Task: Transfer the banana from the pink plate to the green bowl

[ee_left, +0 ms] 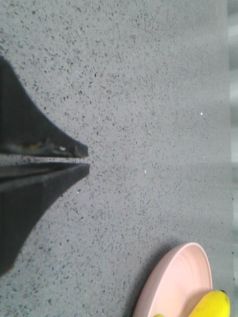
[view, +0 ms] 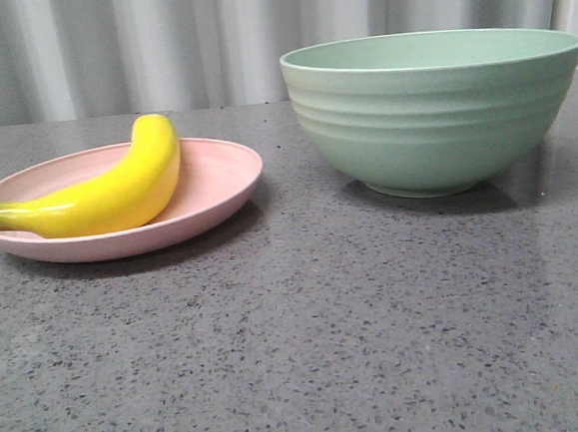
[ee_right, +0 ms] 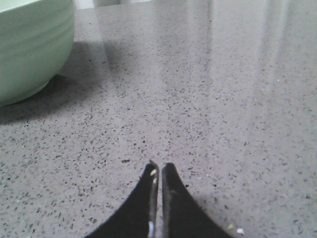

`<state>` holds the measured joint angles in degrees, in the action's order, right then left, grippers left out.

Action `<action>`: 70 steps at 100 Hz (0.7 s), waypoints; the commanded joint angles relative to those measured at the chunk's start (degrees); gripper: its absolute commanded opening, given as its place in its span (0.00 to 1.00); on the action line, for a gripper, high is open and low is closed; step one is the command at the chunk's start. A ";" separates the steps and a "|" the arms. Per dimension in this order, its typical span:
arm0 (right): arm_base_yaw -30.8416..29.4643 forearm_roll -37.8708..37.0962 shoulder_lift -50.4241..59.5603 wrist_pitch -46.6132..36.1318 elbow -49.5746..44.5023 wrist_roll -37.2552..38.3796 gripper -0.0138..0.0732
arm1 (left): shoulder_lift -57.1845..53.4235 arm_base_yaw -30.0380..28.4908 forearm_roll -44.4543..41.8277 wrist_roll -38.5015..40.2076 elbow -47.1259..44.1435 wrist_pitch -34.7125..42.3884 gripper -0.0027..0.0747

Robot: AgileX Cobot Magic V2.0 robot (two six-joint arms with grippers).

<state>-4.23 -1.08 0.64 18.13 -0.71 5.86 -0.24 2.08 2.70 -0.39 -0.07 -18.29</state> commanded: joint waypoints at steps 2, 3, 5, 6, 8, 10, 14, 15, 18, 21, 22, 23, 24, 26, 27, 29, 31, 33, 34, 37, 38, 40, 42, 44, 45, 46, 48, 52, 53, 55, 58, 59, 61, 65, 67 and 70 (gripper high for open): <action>0.13 -0.82 1.10 -1.36 -1.49 -0.30 0.07 | -1.85 -0.08 0.61 0.39 -1.52 2.47 0.01; 0.13 -0.82 1.10 -1.36 -1.49 -0.30 0.07 | -1.85 -0.08 0.61 0.39 -1.52 2.47 0.01; 0.13 -0.82 1.10 -1.36 -1.49 -0.30 0.07 | -1.85 -0.08 0.61 0.39 -1.52 2.47 0.01; 0.13 -0.82 1.10 -1.36 -1.49 -0.30 0.07 | -1.85 -0.08 0.61 0.39 -1.52 2.47 0.01; 0.13 -0.82 1.10 -1.36 -1.49 -0.30 0.07 | -1.85 -0.08 0.61 0.39 -1.52 2.47 0.01; 0.13 -0.82 1.10 -1.36 -1.49 -0.30 0.07 | -1.85 -0.08 0.61 0.39 -1.52 2.47 0.01; 0.13 -0.82 1.10 -1.36 -1.49 -0.30 0.07 | -1.85 -0.08 0.61 0.39 -1.52 2.47 0.01; 0.13 -0.82 1.10 -1.36 -1.49 -0.30 0.07 | -1.85 -0.08 0.61 0.39 -1.52 2.47 0.01; 0.13 -0.82 1.10 -1.36 -1.49 -0.30 0.07 | -1.85 -0.08 0.61 0.39 -1.52 2.47 0.01; 0.13 -0.82 1.10 -1.36 -1.49 -0.30 0.07 | -1.85 -0.08 0.61 0.39 -1.52 2.47 0.01; 0.13 -0.82 1.10 -1.36 -1.49 -0.30 0.07 | -1.85 -0.08 0.61 0.39 -1.52 2.47 0.01; 0.13 -0.82 1.10 -1.36 -1.49 -0.30 0.07 | -1.85 -0.08 0.61 0.39 -1.52 2.47 0.01; 0.13 -0.82 1.10 -1.36 -1.49 -0.30 0.07 | -1.85 -0.08 0.61 0.39 -1.52 2.47 0.01; 0.13 -0.82 1.10 -1.36 -1.49 -0.30 0.07 | -1.85 -0.08 0.61 0.39 -1.52 2.47 0.01; 0.13 -0.82 1.10 -1.36 -1.49 -0.30 0.07 | -1.85 -0.08 0.61 0.39 -1.52 2.47 0.01; 0.13 -0.82 1.10 -1.36 -1.49 -0.30 0.07 | -1.85 -0.08 0.61 0.39 -1.52 2.47 0.01; 0.13 -0.82 1.10 -1.36 -1.49 -0.30 0.07 | -1.85 -0.08 0.61 0.39 -1.52 2.47 0.01; 0.13 -0.82 1.10 -1.36 -1.49 -0.30 0.07 | -1.85 -0.08 0.61 0.39 -1.52 2.47 0.01; 0.13 -0.82 1.10 -1.36 -1.49 -0.30 0.07 | -1.85 -0.08 0.61 0.39 -1.52 2.47 0.01; 0.13 -0.82 1.10 -1.36 -1.49 -0.30 0.07 | -1.85 -0.08 0.61 0.39 -1.52 2.47 0.01; 0.13 -0.82 1.10 -1.36 -1.49 -0.30 0.07 | -1.85 -0.08 0.61 0.39 -1.52 2.47 0.01; 0.13 -0.82 1.10 -1.36 -1.49 -0.30 0.07 | -1.85 -0.08 0.61 0.39 -1.52 2.47 0.01; 0.13 -0.82 1.10 -1.36 -1.49 -0.30 0.07 | -1.85 -0.08 0.61 0.39 -1.52 2.47 0.01; 0.13 -0.82 1.10 -1.36 -1.49 -0.30 0.07 | -1.85 -0.08 0.61 0.39 -1.52 2.47 0.01; 0.13 -0.82 1.10 -1.36 -1.49 -0.30 0.07 | -1.85 -0.08 0.61 0.39 -1.52 2.47 0.01; 0.13 -0.82 1.10 -1.36 -1.49 -0.30 0.07 | -1.85 -0.08 0.61 0.39 -1.52 2.47 0.01; 0.13 -0.82 1.10 -1.36 -1.49 -0.30 0.07 | -1.85 -0.08 0.61 0.39 -1.52 2.47 0.01; 0.13 -0.82 1.10 -1.36 -1.49 -0.30 0.07 | -1.85 -0.08 0.61 0.39 -1.52 2.47 0.01; 0.13 -0.82 1.10 -1.36 -1.49 -0.30 0.07 | -1.85 -0.08 0.61 0.39 -1.52 2.47 0.01; 0.13 -0.82 1.10 -1.36 -1.49 -0.30 0.07 | -1.85 -0.08 0.50 0.39 -1.52 2.47 0.01; 0.13 -0.82 1.10 -1.36 -1.49 -0.30 0.07 | -1.85 -0.08 0.27 0.39 -1.52 2.47 0.01; 0.13 -0.82 1.10 -1.36 -1.49 -0.30 0.07 | -1.85 -0.08 0.13 0.39 -1.52 2.47 0.01; 0.13 -0.82 1.10 -1.36 -1.49 -0.30 0.07 | -1.85 -0.08 0.17 0.39 -1.52 2.47 0.01; 0.13 -0.82 1.10 -1.36 -1.49 -0.30 0.07 | -1.85 -0.08 0.17 0.39 -1.52 2.47 0.01; 0.13 -0.82 1.10 -1.36 -1.49 -0.30 0.07 | -1.85 -0.08 0.17 0.39 -1.52 2.47 0.01; 0.13 -0.82 1.10 -1.36 -1.49 -0.30 0.07 | -1.85 -0.08 0.10 0.39 -1.52 2.60 0.01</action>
<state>-4.23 -1.08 0.64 18.13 -0.71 5.86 -0.24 2.08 2.70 -0.39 -0.07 -18.29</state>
